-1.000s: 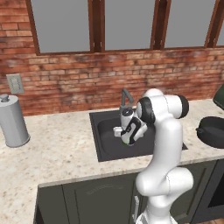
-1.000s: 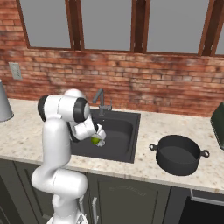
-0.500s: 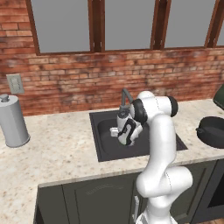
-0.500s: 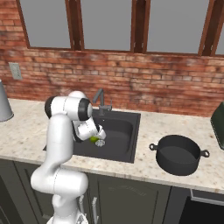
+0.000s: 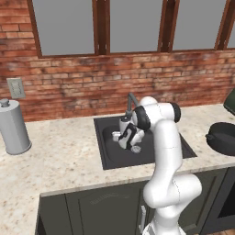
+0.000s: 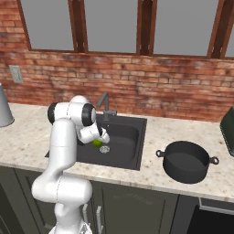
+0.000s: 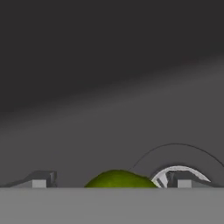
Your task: Dump the lime from the pot into the sink. Then turn on the water and wash the lime. Then turn off the water and put the lime back in the pot.
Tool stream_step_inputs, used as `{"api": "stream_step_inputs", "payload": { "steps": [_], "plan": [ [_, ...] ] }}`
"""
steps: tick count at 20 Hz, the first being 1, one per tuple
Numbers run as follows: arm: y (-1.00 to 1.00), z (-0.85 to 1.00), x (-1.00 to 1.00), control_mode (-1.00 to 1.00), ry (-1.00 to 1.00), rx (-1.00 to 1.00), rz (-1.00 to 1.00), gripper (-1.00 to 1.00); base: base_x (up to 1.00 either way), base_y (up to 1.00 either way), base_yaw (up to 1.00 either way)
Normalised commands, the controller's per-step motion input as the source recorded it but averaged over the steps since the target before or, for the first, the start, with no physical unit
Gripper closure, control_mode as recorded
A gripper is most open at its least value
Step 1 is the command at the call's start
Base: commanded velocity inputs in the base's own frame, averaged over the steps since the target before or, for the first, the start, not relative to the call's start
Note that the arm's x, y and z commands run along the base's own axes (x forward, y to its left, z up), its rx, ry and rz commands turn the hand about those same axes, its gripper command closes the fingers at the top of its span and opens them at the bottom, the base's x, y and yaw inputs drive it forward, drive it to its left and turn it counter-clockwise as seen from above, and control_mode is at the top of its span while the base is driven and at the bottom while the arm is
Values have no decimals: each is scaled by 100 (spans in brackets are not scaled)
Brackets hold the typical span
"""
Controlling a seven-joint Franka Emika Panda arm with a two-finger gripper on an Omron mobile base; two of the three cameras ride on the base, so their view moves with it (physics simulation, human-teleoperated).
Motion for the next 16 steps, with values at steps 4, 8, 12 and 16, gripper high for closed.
{"api": "stream_step_inputs", "payload": {
  "steps": [4,8,12,16],
  "plan": [
    [3,-30,-15,-100,5,0,0,100,0,0,0],
    [2,-22,-36,-100,5,0,-3,100,0,0,0],
    [0,-6,-64,-100,2,0,-8,100,0,0,0],
    [0,1,-58,-100,0,0,-9,100,0,0,0]
  ]
}}
